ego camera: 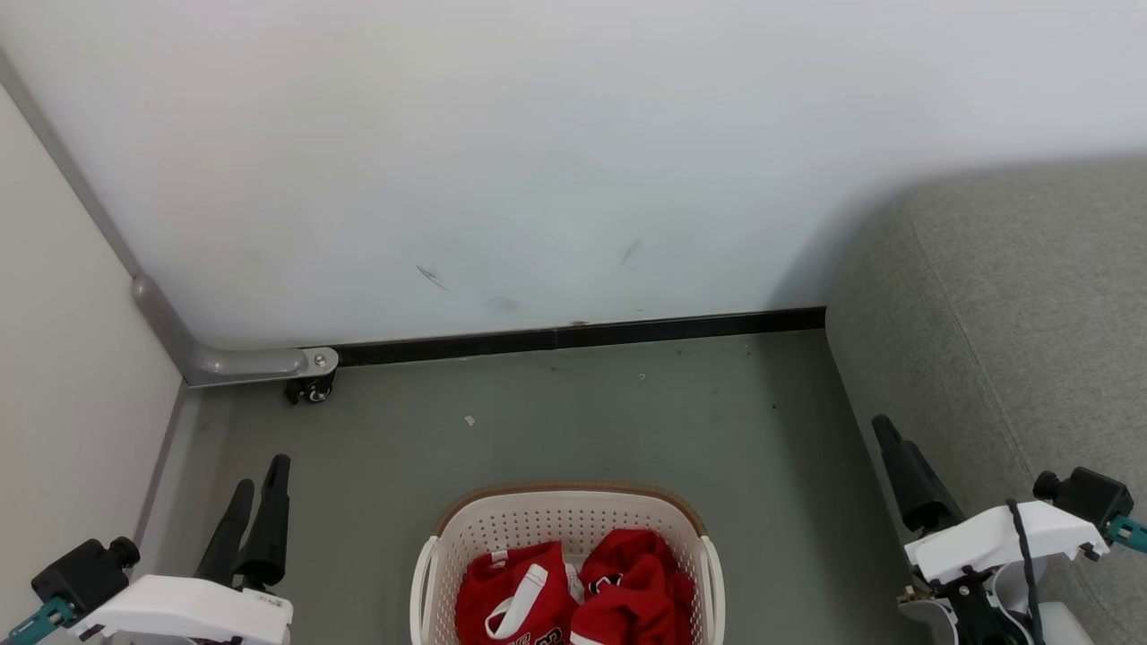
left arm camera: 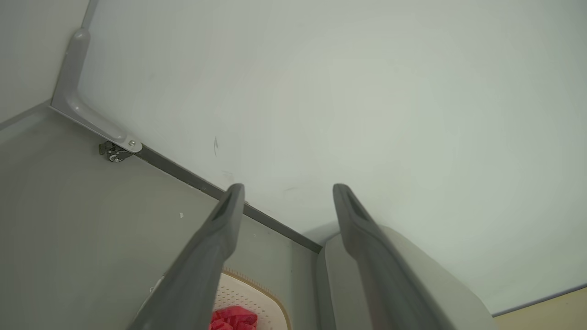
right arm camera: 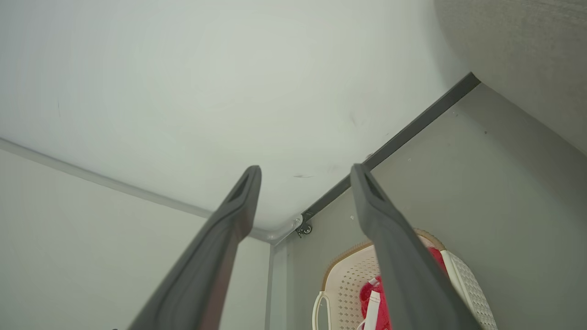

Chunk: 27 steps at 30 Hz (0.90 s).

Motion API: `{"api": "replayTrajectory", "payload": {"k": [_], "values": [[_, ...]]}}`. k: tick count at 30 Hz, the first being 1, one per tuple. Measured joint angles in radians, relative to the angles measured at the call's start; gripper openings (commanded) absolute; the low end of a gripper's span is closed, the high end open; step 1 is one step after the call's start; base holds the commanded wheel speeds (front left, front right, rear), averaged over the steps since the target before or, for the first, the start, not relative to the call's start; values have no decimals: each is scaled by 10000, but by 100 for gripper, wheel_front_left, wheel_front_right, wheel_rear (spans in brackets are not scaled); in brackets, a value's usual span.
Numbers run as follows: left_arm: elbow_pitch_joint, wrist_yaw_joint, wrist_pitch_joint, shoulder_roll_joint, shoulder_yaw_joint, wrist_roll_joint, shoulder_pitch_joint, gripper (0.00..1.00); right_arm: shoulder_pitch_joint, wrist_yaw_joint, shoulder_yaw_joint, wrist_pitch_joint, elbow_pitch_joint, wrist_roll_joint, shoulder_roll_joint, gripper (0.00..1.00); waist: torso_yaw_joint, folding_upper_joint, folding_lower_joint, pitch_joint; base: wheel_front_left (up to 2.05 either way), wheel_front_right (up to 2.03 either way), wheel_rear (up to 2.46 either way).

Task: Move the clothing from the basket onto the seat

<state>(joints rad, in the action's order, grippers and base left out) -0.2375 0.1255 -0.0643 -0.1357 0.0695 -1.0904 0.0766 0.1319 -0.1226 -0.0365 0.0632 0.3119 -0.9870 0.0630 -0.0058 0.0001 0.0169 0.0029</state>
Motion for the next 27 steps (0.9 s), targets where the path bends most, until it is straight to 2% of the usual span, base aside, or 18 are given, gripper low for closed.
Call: {"api": "replayTrajectory", "payload": {"k": [15,20,27], "values": [[301,2,-531,2,244,2184,0,100,106,-2,-157,506,-73,2612,-23,100,17,0,-124,0,0,0,0],[345,2,-704,-50,355,2897,0,100,208,-4,-226,711,-125,3429,-35,100,29,0,-147,-10,0,0,0],[387,4,-961,-130,462,3889,0,100,211,-4,-393,955,-182,4520,-42,100,40,0,-157,-17,0,0,0]]}}
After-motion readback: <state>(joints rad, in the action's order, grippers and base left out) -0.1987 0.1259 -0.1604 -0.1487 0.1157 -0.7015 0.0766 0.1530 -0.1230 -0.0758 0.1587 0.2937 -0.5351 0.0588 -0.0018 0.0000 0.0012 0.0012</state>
